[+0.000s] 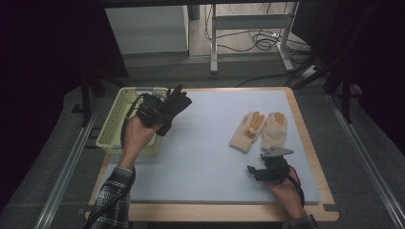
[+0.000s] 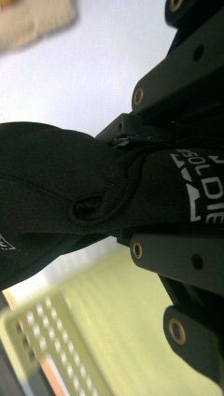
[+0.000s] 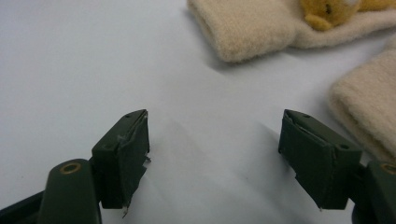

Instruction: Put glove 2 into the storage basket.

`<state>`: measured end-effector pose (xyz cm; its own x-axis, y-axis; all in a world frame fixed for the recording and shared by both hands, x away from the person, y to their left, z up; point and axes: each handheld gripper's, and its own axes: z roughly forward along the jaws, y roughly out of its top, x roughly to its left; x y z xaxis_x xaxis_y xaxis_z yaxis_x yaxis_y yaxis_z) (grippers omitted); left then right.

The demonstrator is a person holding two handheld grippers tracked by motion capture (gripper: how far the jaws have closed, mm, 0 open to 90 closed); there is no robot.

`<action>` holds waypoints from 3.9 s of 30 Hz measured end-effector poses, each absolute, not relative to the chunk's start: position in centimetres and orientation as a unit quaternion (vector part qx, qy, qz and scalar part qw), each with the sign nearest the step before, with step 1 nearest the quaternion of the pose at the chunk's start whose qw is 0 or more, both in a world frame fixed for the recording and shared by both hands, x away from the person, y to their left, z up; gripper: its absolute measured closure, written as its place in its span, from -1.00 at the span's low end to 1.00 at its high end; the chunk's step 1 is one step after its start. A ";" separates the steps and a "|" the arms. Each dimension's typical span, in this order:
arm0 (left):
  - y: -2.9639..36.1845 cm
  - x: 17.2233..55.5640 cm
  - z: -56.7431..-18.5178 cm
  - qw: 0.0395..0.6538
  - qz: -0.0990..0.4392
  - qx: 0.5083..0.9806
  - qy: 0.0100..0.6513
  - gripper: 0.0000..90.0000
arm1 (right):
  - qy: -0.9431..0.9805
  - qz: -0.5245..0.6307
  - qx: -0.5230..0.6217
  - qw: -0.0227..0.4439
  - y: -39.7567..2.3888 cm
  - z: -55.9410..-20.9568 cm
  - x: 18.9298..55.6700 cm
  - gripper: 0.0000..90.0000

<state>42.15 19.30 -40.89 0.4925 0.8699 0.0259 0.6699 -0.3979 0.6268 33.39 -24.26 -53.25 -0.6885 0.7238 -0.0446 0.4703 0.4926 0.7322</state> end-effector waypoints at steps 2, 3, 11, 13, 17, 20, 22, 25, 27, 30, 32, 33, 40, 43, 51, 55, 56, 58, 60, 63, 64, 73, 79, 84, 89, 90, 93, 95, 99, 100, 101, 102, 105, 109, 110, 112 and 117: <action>20.5 42.3 -40.9 0.278 0.183 0.810 0.482 0.44 | 0.846 0.359 0.353 0.176 -24.3 -53.3 33.4 -0.46; 21.0 42.4 -40.9 0.278 0.185 0.807 0.488 0.44 | 0.846 0.359 0.353 0.176 -24.3 -53.3 33.4 -0.46; 25.8 42.7 -41.6 0.264 0.201 0.780 0.531 0.43 | 0.846 0.359 0.353 0.176 -24.3 -53.3 33.4 -0.46; 27.0 42.9 -42.1 0.257 0.200 0.774 0.543 0.43 | 0.846 0.360 0.353 0.176 -24.3 -53.3 33.4 -0.46; 29.0 43.5 -43.4 0.237 0.197 0.765 0.566 0.42 | 0.846 0.360 0.353 0.176 -24.3 -53.3 33.4 -0.46; 30.3 44.0 -44.4 0.221 0.189 0.759 0.582 0.42 | 0.845 0.360 0.353 0.176 -24.3 -53.3 33.4 -0.46; 30.9 44.4 -45.1 0.209 0.181 0.757 0.592 0.41 | 0.845 0.360 0.353 0.176 -24.3 -53.3 33.4 -0.46; 31.5 44.9 -46.2 0.193 0.170 0.756 0.601 0.40 | 0.846 0.360 0.353 0.177 -24.3 -53.3 33.4 -0.46; 31.7 45.2 -46.8 0.183 0.163 0.756 0.606 0.40 | 0.846 0.360 0.353 0.177 -24.3 -53.3 33.4 -0.46; 31.9 45.7 -47.7 0.170 0.149 0.756 0.614 0.39 | 0.846 0.360 0.353 0.177 -24.3 -53.3 33.4 -0.46; 31.9 46.0 -48.3 0.161 0.145 0.759 0.614 0.38 | 0.845 0.360 0.353 0.176 -24.3 -53.3 33.4 -0.46; 31.9 46.2 -48.4 0.159 0.144 0.760 0.614 0.37 | 0.845 0.360 0.353 0.176 -24.3 -53.3 33.4 -0.46; 31.7 47.3 -49.4 0.136 0.146 0.766 0.611 0.10 | 0.845 0.360 0.353 0.177 -24.3 -53.3 33.4 -0.46; 31.4 47.5 -49.9 0.104 0.160 0.767 0.612 -0.34 | 0.845 0.360 0.353 0.176 -24.3 -53.3 33.4 -0.46; 31.8 46.1 -48.4 0.133 0.170 0.757 0.616 -0.76 | 0.845 0.360 0.353 0.176 -24.3 -53.3 33.4 -0.46; 32.3 45.3 -47.3 0.154 0.176 0.755 0.612 -0.73 | 0.845 0.360 0.353 0.176 -24.3 -53.3 33.4 -0.46; 32.3 45.1 -47.0 0.161 0.179 0.755 0.610 -0.70 | 0.845 0.360 0.353 0.176 -24.3 -53.3 33.4 -0.46; 32.3 44.7 -46.6 0.178 0.182 0.754 0.606 -0.57 | 0.845 0.360 0.354 0.176 -24.3 -53.3 33.4 -0.46; 32.1 44.5 -46.2 0.198 0.182 0.754 0.599 -0.55 | 0.845 0.360 0.353 0.176 -24.3 -53.3 33.4 -0.46; 31.5 44.1 -46.0 0.221 0.179 0.757 0.589 -0.55 | 0.845 0.360 0.353 0.176 -24.3 -53.3 33.4 -0.46; 31.2 44.0 -46.0 0.232 0.174 0.758 0.584 -0.58 | 0.845 0.360 0.353 0.176 -24.3 -53.3 33.4 -0.46; 28.7 43.0 -45.2 0.301 0.160 0.769 0.541 -0.83 | 0.845 0.360 0.353 0.176 -24.3 -53.3 33.4 -0.46; 26.6 41.9 -44.5 0.324 0.162 0.781 0.509 -0.91 | 0.845 0.360 0.353 0.176 -24.3 -53.3 33.4 -0.46; 24.9 41.0 -44.0 0.348 0.155 0.788 0.485 -0.94 | 0.845 0.360 0.353 0.176 -24.3 -53.3 33.4 -0.46; 22.8 39.7 -43.7 0.360 0.154 0.800 0.455 -0.97 | 0.845 0.360 0.353 0.177 -24.3 -53.3 33.4 -0.46; 22.4 39.5 -43.7 0.361 0.155 0.802 0.449 -0.97 | 0.845 0.360 0.353 0.176 -24.3 -53.3 33.4 -0.46; 21.1 38.7 -43.6 0.361 0.162 0.809 0.435 -0.97 | 0.846 0.358 0.353 0.177 -24.3 -53.2 33.4 -0.46; 20.3 38.2 -43.5 0.365 0.165 0.812 0.425 -0.97 | 0.846 0.358 0.353 0.177 -24.3 -53.2 33.4 -0.46; 18.6 37.1 -43.4 0.374 0.170 0.820 0.399 -0.97 | 0.846 0.358 0.354 0.176 -24.3 -53.2 33.4 -0.46; 18.3 36.8 -43.4 0.375 0.170 0.822 0.392 -0.97 | 0.846 0.358 0.354 0.176 -24.3 -53.2 33.4 -0.46; 17.9 36.6 -43.5 0.376 0.171 0.825 0.386 -0.97 | 0.846 0.358 0.354 0.176 -24.3 -53.2 33.4 -0.46; 17.6 36.3 -43.5 0.378 0.171 0.826 0.381 -0.97 | 0.846 0.358 0.354 0.176 -24.3 -53.2 33.4 -0.46; 16.8 35.5 -43.8 0.381 0.171 0.831 0.368 -0.97 | 0.846 0.358 0.355 0.176 -24.3 -53.2 33.4 -0.46; 15.8 34.2 -44.9 0.384 0.173 0.835 0.355 -0.97 | 0.846 0.358 0.354 0.176 -24.3 -53.2 33.4 -0.46; 15.6 33.9 -45.3 0.384 0.176 0.835 0.353 -0.97 | 0.846 0.358 0.354 0.176 -24.3 -53.2 33.4 -0.46; 15.2 33.4 -46.1 0.384 0.177 0.836 0.350 -0.97 | 0.845 0.359 0.355 0.176 -24.2 -53.2 33.4 -0.46; 14.3 32.3 -48.3 0.380 0.169 0.842 0.343 -0.97 | 0.845 0.359 0.354 0.176 -24.2 -53.2 33.4 -0.46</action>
